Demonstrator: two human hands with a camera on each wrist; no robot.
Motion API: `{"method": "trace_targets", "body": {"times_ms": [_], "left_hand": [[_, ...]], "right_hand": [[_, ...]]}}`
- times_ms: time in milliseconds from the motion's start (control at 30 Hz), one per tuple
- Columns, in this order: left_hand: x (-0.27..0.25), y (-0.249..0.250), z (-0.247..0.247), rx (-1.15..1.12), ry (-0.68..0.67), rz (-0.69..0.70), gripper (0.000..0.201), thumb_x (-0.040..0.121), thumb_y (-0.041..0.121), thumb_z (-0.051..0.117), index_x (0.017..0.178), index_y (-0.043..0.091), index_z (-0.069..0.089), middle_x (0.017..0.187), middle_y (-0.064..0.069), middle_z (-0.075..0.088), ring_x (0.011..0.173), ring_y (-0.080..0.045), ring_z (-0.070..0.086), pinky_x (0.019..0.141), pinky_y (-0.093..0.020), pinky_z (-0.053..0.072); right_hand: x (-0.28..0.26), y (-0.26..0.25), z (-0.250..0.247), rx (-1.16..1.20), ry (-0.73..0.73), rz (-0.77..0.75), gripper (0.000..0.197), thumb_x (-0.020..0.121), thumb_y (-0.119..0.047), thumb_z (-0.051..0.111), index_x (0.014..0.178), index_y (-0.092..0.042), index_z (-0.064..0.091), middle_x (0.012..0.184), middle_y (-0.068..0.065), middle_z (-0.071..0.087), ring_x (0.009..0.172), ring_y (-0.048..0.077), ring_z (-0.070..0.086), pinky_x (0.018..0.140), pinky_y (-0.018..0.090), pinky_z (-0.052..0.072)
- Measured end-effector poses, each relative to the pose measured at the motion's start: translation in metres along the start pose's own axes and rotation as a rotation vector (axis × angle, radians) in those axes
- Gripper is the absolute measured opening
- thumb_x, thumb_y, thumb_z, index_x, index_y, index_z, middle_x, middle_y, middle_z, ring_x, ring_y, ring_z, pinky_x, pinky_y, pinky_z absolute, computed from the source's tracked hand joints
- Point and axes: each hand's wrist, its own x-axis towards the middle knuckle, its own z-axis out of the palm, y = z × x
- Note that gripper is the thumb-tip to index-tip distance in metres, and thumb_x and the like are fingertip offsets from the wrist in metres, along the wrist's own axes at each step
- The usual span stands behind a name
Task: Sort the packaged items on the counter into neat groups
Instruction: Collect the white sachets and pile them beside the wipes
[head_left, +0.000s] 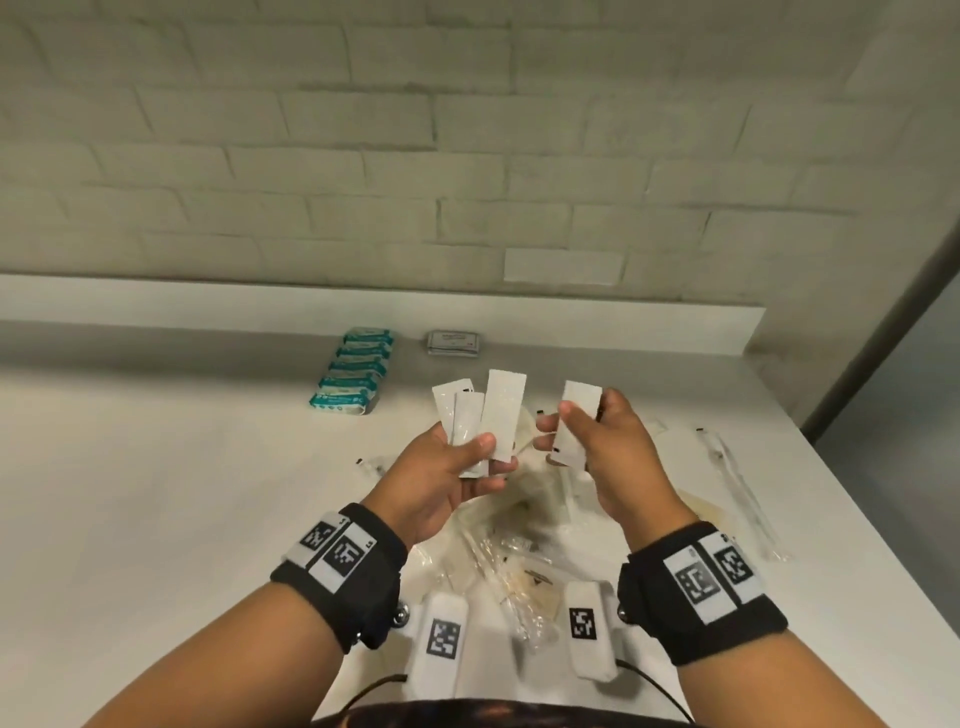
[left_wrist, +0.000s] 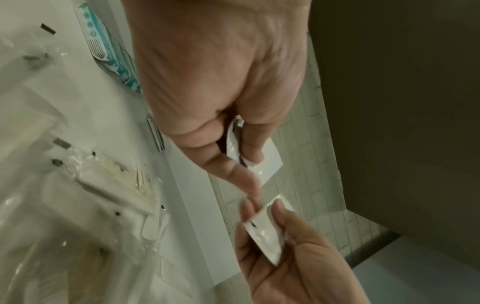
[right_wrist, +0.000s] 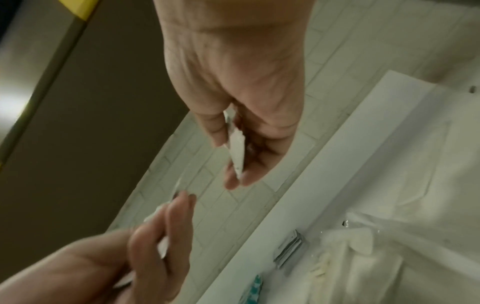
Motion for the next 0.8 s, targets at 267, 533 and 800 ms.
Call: {"method": "trace_targets", "body": {"times_ms": [267, 533, 800], "left_hand": [[0.006, 0.006, -0.015, -0.199, -0.056, -0.111, 0.005, 0.095, 0.018, 0.051, 0.099, 0.015, 0.053, 0.068, 0.000, 0.057, 0.053, -0.009, 0.054, 0.044, -0.017, 0.044], [0.015, 0.007, -0.023, -0.011, -0.085, -0.152, 0.020, 0.099, 0.012, 0.047, 0.117, 0.015, 0.055, 0.080, -0.005, 0.061, 0.051, -0.009, 0.051, 0.042, -0.018, 0.041], [0.021, 0.017, -0.043, -0.127, -0.120, -0.131, 0.028, 0.099, 0.003, 0.035, 0.119, 0.000, 0.054, 0.102, -0.022, 0.069, 0.084, -0.032, 0.071, 0.070, -0.035, 0.060]], "right_hand": [[0.001, -0.002, 0.039, 0.574, -0.262, 0.147, 0.023, 0.092, -0.030, 0.047, 0.104, -0.012, 0.054, 0.069, 0.003, 0.051, 0.058, 0.017, 0.043, 0.054, 0.027, 0.038], [0.001, 0.010, 0.060, 0.325, -0.368, 0.067, 0.030, 0.090, 0.006, 0.052, 0.116, -0.008, 0.059, 0.099, 0.015, 0.066, 0.085, 0.026, 0.062, 0.068, 0.031, 0.055], [0.018, 0.011, 0.042, 0.304, -0.122, 0.051, 0.022, 0.090, 0.001, 0.056, 0.109, -0.009, 0.057, 0.097, 0.011, 0.068, 0.084, 0.025, 0.066, 0.070, 0.036, 0.058]]}}
